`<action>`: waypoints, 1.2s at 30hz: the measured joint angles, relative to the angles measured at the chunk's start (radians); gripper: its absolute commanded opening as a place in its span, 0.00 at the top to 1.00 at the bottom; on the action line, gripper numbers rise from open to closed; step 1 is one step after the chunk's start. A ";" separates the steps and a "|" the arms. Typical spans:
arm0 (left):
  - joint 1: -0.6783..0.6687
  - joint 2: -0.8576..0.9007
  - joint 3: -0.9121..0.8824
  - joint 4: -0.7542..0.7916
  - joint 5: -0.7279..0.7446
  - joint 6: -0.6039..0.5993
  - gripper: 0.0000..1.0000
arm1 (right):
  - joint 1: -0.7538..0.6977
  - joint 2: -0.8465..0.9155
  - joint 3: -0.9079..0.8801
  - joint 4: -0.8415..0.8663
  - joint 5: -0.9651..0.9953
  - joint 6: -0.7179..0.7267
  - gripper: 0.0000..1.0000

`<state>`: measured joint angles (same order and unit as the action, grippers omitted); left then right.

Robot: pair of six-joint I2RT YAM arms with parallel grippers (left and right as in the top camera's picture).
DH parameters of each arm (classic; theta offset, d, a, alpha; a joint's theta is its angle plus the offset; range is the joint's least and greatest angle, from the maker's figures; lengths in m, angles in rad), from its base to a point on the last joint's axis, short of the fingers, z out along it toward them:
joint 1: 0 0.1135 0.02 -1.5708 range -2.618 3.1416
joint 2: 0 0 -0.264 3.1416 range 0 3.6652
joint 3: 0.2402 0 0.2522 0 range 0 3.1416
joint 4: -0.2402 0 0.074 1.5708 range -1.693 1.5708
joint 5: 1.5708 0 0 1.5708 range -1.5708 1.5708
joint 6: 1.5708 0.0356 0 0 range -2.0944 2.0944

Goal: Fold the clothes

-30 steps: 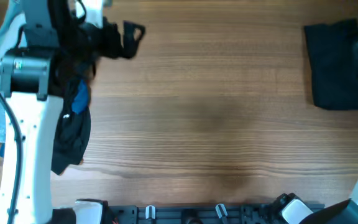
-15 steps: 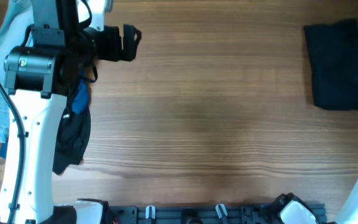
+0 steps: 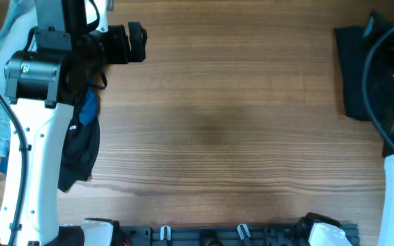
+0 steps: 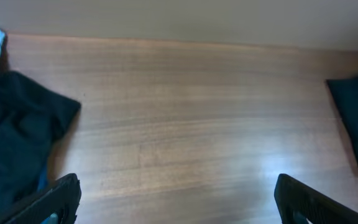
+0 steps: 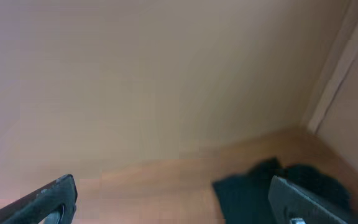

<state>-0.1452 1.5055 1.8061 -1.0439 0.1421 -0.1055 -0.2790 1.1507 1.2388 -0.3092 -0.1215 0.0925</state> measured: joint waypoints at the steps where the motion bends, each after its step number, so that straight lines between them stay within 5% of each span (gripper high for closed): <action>1: 0.000 0.000 0.000 -0.006 0.000 -0.002 0.00 | 0.011 -0.006 0.000 -0.024 0.006 0.001 0.00; 12: 0.000 0.000 0.000 -0.026 -0.004 -0.005 0.00 | 0.034 -0.002 0.002 -0.196 0.052 0.022 0.00; 36: 0.000 -0.006 0.000 -0.050 -0.004 -0.005 0.00 | 0.034 0.322 0.002 -0.208 0.056 0.023 0.00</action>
<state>-0.1448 1.4994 1.8057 -1.0943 0.1383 -0.1108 -0.2455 1.4727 1.2407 -0.5171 -0.0654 0.1158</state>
